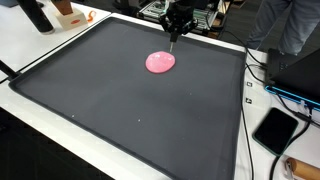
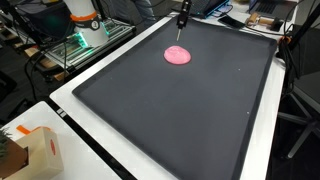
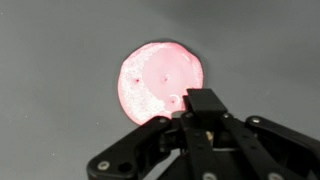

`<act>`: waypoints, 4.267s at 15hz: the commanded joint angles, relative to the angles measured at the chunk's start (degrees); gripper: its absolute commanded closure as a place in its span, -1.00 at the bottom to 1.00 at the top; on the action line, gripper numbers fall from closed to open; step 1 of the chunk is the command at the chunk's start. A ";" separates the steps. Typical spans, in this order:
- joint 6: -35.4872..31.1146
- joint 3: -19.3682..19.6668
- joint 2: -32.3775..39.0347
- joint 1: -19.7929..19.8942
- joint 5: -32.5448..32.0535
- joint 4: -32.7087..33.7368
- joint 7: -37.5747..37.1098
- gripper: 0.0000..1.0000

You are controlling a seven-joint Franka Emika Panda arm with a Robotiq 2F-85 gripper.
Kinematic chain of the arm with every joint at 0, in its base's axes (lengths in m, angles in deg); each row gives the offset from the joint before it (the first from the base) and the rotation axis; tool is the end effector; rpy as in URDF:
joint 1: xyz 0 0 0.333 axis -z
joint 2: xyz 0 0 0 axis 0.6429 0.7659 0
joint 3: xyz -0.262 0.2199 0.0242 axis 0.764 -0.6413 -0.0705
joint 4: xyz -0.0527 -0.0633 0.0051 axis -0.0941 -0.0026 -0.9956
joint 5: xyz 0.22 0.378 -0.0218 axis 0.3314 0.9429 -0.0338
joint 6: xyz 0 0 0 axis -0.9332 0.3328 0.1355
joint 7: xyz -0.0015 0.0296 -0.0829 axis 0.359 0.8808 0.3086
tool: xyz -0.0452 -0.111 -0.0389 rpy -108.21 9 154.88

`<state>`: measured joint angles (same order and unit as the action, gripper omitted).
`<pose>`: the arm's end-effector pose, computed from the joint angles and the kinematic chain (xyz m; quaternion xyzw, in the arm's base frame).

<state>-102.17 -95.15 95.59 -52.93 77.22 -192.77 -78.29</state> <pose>0.5377 0.2021 0.2869 0.9763 0.1885 -0.0740 0.0765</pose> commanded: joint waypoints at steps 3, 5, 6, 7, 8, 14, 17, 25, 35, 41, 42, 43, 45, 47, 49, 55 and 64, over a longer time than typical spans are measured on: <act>-6.53 0.42 0.84 1.22 -2.08 -2.67 0.83 0.94; -8.42 0.57 1.35 1.51 -2.25 -3.23 1.33 0.94; -8.96 0.63 1.68 1.67 -2.06 -3.39 1.60 0.94; -9.42 0.69 1.99 1.77 -1.95 -3.53 1.81 0.94; -9.62 0.71 2.29 1.86 -1.68 -3.57 2.09 0.94; -10.29 0.49 3.75 2.38 -0.67 -3.82 4.43 0.94; -10.27 0.46 4.27 2.48 -0.50 -3.76 5.29 0.94; -12.67 0.75 5.40 2.49 -1.13 -3.98 5.20 0.94; -10.70 0.84 5.46 2.48 -0.97 -3.14 4.95 0.94; -9.21 0.72 4.21 2.33 -1.14 -2.52 4.88 0.94; -8.86 0.57 3.97 2.39 -0.74 -2.39 5.18 0.94; -7.86 0.75 3.83 2.18 -1.21 -2.10 4.39 0.94; -6.25 0.82 3.42 2.03 -1.50 -1.62 3.84 0.94; -4.55 0.77 2.98 2.00 -1.48 -0.87 3.68 0.94; -3.46 0.57 2.27 2.12 -1.00 -0.40 4.01 0.94; -0.52 0.25 -0.79 2.45 0.42 0.72 4.31 0.94; 6.86 0.06 -6.29 2.52 2.92 3.85 3.89 0.94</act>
<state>-98.87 -94.64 91.47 -50.60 79.07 -189.44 -74.17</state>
